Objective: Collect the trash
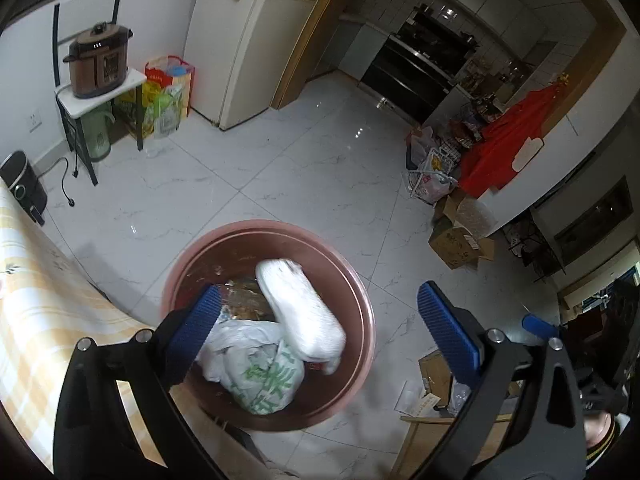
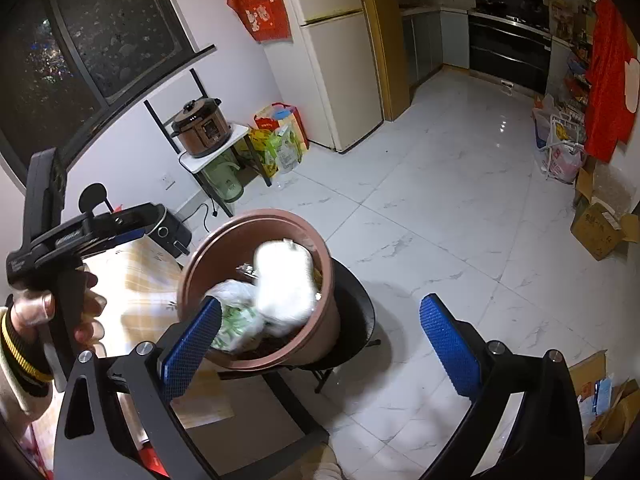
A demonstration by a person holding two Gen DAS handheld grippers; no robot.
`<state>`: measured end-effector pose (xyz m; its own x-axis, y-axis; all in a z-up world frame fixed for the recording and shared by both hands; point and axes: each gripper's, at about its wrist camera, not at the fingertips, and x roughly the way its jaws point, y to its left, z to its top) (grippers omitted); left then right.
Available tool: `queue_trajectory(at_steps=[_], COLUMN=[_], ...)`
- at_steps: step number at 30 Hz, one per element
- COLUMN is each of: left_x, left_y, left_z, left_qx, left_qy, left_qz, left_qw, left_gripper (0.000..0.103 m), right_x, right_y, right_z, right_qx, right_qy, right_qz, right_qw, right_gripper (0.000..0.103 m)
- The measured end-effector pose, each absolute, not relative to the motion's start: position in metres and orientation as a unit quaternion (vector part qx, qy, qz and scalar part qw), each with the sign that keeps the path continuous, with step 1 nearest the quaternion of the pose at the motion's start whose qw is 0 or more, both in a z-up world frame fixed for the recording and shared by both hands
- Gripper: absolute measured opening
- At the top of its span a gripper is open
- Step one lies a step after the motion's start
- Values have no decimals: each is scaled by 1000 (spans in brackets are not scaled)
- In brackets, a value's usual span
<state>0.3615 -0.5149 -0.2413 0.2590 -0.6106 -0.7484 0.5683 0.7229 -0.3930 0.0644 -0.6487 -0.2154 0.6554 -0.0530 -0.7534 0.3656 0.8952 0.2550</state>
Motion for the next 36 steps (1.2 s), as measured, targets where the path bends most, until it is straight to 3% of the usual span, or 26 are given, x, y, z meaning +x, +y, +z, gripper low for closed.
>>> queue_trajectory(at_steps=[24, 36], left_x=[204, 142], left_y=[-209, -141], left_z=[-26, 14], left_qx=[17, 19], left_qy=[270, 212], left_qz=[-258, -243], left_qw=[927, 946], left_gripper=[97, 97], right_x=[24, -14], right_y=[-423, -336], right_z=[-30, 8], right_qx=[94, 52], right_qy=[248, 215], right_qz=[-77, -96], right_qw=[961, 971], right_gripper=[98, 98])
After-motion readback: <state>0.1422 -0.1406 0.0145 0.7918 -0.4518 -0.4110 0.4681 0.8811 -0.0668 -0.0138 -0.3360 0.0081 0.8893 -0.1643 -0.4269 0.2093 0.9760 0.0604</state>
